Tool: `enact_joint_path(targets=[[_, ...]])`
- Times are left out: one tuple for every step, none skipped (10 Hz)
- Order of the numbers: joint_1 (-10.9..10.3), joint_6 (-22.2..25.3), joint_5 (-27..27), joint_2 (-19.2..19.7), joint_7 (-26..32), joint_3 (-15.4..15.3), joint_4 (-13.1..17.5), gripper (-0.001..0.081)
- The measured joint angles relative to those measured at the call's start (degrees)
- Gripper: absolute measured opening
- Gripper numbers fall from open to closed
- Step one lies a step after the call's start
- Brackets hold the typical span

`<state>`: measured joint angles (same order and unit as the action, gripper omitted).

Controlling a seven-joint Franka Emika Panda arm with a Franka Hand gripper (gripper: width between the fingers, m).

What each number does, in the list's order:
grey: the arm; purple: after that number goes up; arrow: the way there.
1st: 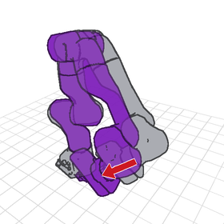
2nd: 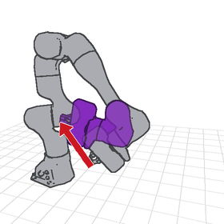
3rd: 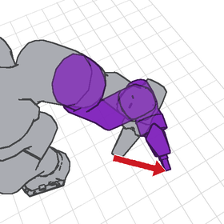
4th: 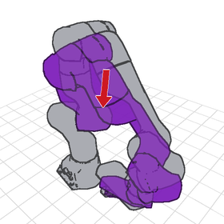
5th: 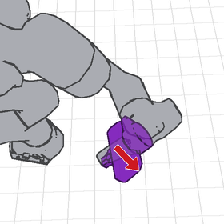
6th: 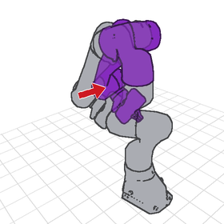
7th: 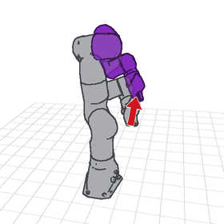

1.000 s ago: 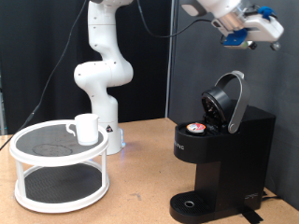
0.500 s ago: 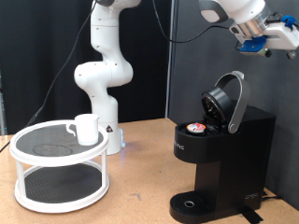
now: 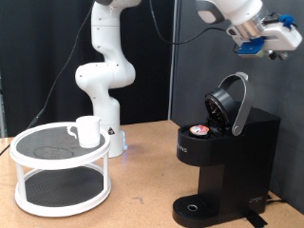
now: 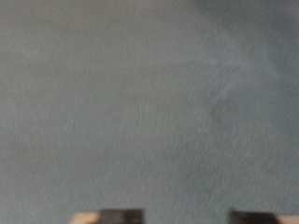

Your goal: Make a cup of coffee with the keurig machine

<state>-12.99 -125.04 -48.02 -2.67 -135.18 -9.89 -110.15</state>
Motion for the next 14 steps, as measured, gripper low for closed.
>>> enact_joint_path(targets=[[0.6, 1.1, 0.0, -1.1, 0.1, 0.8, -1.4, 0.0047], [1.3, 1.7, 0.0, -2.1, 0.2, 1.4, -2.8, 0.0047], [1.9, 2.0, 0.0, -3.1, 0.4, 2.1, -4.2, 0.0015], [2.4, 2.1, 0.0, -4.0, 0.8, 2.6, -5.5, 0.0015], [2.9, 2.3, 0.0, -4.9, 1.2, 3.3, -6.8, 0.0003], [3.4, 2.3, 0.2, -5.6, 1.4, 3.8, -8.2, 0.0001], [4.0, 2.3, 0.8, -6.1, 1.4, 4.1, -9.6, 0.0001], [4.4, 2.3, 1.0, -6.8, 1.4, 4.3, -10.0, 0.0000], [4.7, 2.3, 1.2, -7.5, 1.4, 4.6, -10.6, 0.0000], [5.1, 2.3, 1.2, -8.0, 1.4, 5.0, -11.0, 0.0000], [5.5, 2.5, 1.2, -8.5, 1.7, 5.4, -11.4, 0.0000], [5.9, 3.1, 1.3, -8.9, 2.1, 5.9, -11.6, 0.0000], [6.5, 3.7, 1.7, -9.3, 2.3, 6.6, -11.9, 0.0000], [7.2, 4.5, 2.4, -9.6, 2.4, 7.2, -12.2, 0.0000]])
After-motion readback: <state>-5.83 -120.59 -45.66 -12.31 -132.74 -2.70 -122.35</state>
